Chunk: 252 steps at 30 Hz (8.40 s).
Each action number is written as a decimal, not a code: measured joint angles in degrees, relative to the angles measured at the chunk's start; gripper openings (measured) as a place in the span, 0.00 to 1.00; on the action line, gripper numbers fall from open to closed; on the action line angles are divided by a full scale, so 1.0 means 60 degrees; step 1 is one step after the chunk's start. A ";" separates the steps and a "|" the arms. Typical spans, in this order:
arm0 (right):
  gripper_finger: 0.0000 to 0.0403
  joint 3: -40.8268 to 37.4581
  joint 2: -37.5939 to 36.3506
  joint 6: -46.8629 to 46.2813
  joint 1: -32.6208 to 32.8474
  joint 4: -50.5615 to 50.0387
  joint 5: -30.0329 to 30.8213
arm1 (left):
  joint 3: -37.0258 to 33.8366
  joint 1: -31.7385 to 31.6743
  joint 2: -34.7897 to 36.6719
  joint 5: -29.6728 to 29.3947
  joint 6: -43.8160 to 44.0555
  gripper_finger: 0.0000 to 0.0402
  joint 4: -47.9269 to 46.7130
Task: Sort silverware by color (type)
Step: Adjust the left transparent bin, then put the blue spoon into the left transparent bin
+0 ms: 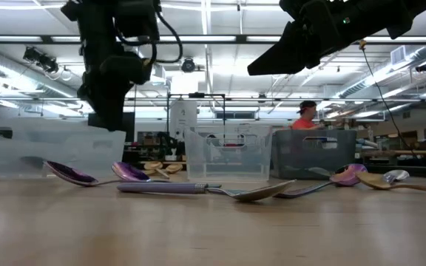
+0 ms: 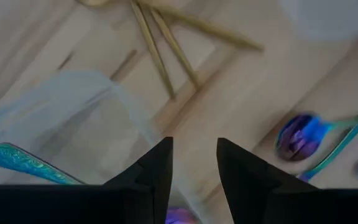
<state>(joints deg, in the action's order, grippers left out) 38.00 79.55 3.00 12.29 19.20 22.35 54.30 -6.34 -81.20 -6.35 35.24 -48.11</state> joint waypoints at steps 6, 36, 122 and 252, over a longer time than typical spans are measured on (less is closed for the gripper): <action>0.30 0.0000 0.0000 0.0005 -0.0007 0.0007 0.0000 | 0.0000 -0.0655 -0.0480 -0.0112 -0.0789 0.33 -0.0090; 0.30 0.0000 0.0000 -0.1071 0.0000 -0.1288 0.0042 | 0.2306 0.2806 -0.0533 -0.0874 -0.1726 0.33 -0.0885; 0.30 -0.0004 0.0000 -0.1463 0.0357 -0.1639 0.1158 | 0.3045 0.5558 -0.4289 -0.3671 -0.1734 0.33 0.4121; 0.30 0.0000 0.0000 -0.0975 0.0368 -0.1435 0.0750 | 0.1672 0.3638 -0.4860 0.0824 -0.6123 0.07 0.5005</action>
<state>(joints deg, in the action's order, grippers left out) 38.00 79.55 -2.85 14.50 10.59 26.85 64.34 15.49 -110.37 -1.41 -1.50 -18.08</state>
